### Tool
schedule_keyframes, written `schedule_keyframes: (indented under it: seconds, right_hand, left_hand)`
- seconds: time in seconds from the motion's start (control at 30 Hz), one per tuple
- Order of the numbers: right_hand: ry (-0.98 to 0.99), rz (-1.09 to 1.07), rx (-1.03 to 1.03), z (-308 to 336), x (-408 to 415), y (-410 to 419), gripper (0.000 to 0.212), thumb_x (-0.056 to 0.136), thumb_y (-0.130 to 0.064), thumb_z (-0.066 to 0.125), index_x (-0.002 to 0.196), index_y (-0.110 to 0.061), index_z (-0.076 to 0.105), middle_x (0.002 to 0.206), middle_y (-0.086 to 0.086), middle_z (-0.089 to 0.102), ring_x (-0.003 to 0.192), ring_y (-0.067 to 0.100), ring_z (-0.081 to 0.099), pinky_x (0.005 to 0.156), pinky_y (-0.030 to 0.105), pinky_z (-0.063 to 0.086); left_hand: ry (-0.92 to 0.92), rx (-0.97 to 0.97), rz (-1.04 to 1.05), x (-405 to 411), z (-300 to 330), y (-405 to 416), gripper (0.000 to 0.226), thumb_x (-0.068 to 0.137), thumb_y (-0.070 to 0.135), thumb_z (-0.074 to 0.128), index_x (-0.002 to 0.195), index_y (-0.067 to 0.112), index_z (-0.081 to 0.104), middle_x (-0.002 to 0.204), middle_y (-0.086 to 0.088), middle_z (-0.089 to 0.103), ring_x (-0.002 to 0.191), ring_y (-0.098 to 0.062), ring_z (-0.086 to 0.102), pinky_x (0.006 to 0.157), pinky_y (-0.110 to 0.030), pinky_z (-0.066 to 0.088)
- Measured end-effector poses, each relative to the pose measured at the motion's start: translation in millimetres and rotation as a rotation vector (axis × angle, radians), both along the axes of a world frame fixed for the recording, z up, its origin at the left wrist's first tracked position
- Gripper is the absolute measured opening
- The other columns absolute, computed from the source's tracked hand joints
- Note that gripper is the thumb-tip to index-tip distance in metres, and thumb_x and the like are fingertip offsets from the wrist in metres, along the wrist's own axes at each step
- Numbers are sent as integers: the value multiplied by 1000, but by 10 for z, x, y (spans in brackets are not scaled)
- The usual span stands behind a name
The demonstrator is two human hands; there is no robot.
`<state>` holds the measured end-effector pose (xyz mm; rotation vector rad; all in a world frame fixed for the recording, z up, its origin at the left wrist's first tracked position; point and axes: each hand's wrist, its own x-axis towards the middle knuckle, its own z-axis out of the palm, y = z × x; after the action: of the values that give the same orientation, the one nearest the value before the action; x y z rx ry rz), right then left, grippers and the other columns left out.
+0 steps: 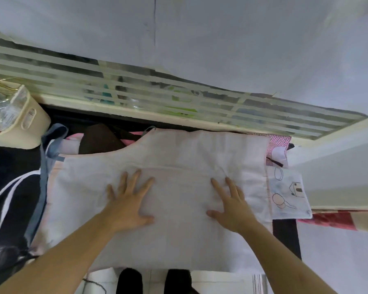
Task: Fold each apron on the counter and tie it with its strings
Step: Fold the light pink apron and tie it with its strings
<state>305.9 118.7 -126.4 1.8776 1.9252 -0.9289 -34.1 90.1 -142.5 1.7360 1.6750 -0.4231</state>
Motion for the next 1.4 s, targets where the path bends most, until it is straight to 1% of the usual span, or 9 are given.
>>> schedule_keyframes:
  seconds: [0.23, 0.4, 0.57, 0.77, 0.9, 1.07, 1.23, 1.33, 1.4]
  right_hand:
    - [50, -465, 225, 84, 327, -421, 79, 93, -22, 72, 158, -16, 28, 160, 12, 26, 148, 33, 27, 117, 43, 37]
    - [-165, -579, 95, 84, 665, -1147, 81, 90, -34, 79, 149, -6, 32, 146, 18, 37, 134, 36, 40, 108, 47, 45]
    - [-212, -940, -43, 104, 769, -1469, 88, 86, -55, 75, 140, -1, 31, 129, 18, 46, 113, 36, 53, 95, 51, 53]
    - [407, -1366, -76, -13, 887, -1835, 74, 75, -15, 93, 126, -1, 41, 116, 12, 63, 113, 35, 60, 99, 45, 46]
    - [621, -1220, -197, -109, 887, -2161, 111, 28, -58, 100, 125, -21, 62, 109, 11, 74, 110, 27, 67, 101, 41, 44]
    - [583, -1290, -171, -243, 1023, -2238, 141, 32, -50, 95, 157, -42, 29, 138, 6, 46, 127, 28, 49, 110, 51, 39]
    - [708, -1124, -342, -148, 1025, -2209, 88, 35, -50, 102, 117, -30, 75, 135, -5, 64, 135, 19, 50, 117, 45, 35]
    - [594, -898, -429, -171, 970, -2278, 88, 36, -61, 102, 113, -26, 75, 118, -10, 76, 121, 15, 65, 105, 35, 48]
    - [699, -874, -491, -34, 897, -2254, 94, 42, -50, 105, 122, -14, 73, 118, 1, 78, 120, 22, 69, 109, 48, 51]
  left_hand:
    - [93, 92, 67, 55, -7, -31, 122, 78, 75, 70, 158, 52, -19, 167, -2, -33, 157, -39, -21, 121, -70, 0]
    - [-19, 442, -294, 639, 7, -391, 118, 44, 14, 98, 149, 26, 46, 148, -15, 39, 118, -45, 58, 93, -57, 54]
    - [64, 85, -180, 1212, -13, -566, 104, 89, 75, 54, 162, 44, -14, 169, 1, -22, 155, -47, -3, 118, -73, 6]
    - [131, 80, -176, 1278, 8, -567, 107, 92, 76, 51, 157, 46, -28, 168, 3, -34, 157, -42, -12, 117, -78, 7]
    - [118, 62, -146, 1285, 26, -551, 108, 90, 76, 54, 157, 49, -26, 168, 8, -33, 157, -40, -13, 118, -77, 5]
    - [104, 53, -130, 1290, 69, -546, 109, 89, 73, 58, 158, 50, -22, 168, 9, -30, 158, -38, -12, 119, -75, 4]
    - [76, 45, -94, 1272, 24, -581, 109, 88, 72, 60, 157, 52, -22, 167, 12, -31, 158, -33, -15, 120, -75, 0]
    - [55, 55, -71, 1258, -10, -601, 109, 88, 73, 60, 157, 54, -22, 167, 13, -31, 158, -32, -17, 120, -74, -1]
    - [42, 61, -59, 1249, -23, -606, 109, 88, 71, 62, 157, 54, -20, 167, 14, -30, 159, -31, -17, 120, -73, -3]
